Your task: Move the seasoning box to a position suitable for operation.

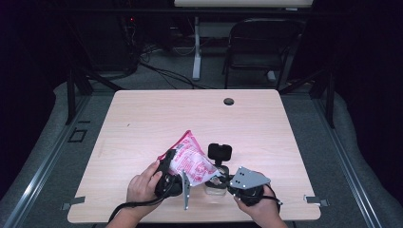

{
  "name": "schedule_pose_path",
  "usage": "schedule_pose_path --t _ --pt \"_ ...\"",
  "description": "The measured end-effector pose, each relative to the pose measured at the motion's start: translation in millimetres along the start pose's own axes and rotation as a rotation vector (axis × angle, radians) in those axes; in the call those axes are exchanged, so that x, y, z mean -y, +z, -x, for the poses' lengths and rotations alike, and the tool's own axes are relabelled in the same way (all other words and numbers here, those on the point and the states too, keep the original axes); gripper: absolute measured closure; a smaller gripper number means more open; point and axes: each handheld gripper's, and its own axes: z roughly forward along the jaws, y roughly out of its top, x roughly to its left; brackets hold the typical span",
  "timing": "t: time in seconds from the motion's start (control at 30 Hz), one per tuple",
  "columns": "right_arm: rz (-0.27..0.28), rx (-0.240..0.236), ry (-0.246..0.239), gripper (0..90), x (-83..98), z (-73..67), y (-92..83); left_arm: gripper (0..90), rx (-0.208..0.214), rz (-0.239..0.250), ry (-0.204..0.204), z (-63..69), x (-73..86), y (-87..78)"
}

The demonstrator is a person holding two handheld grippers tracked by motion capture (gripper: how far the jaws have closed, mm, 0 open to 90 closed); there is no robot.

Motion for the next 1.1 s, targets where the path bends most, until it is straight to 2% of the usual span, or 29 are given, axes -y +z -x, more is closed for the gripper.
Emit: schedule_pose_path --t 0.17,0.3,0.57,0.73,1.1 --pt "-0.006 -0.005 0.001 90.0 1.5 -0.2 1.4 67.7 0.002 0.003 0.011 0.6 -0.3 0.5" --pt "-0.011 -0.002 0.001 90.0 1.9 -0.3 1.1 67.7 0.002 0.001 0.0 1.0 -1.1 1.9" --pt "-0.013 0.002 0.013 90.0 5.0 2.9 0.9 67.8 0.003 0.01 0.018 1.4 -4.9 5.2" --pt "-0.016 -0.003 0.016 90.0 5.9 2.5 1.3 67.9 -0.013 0.014 0.046 0.8 -5.4 3.3" --pt "-0.02 -0.004 0.009 90.0 5.9 1.4 2.3 67.9 -0.04 0.027 0.074 -1.4 -5.4 0.8"
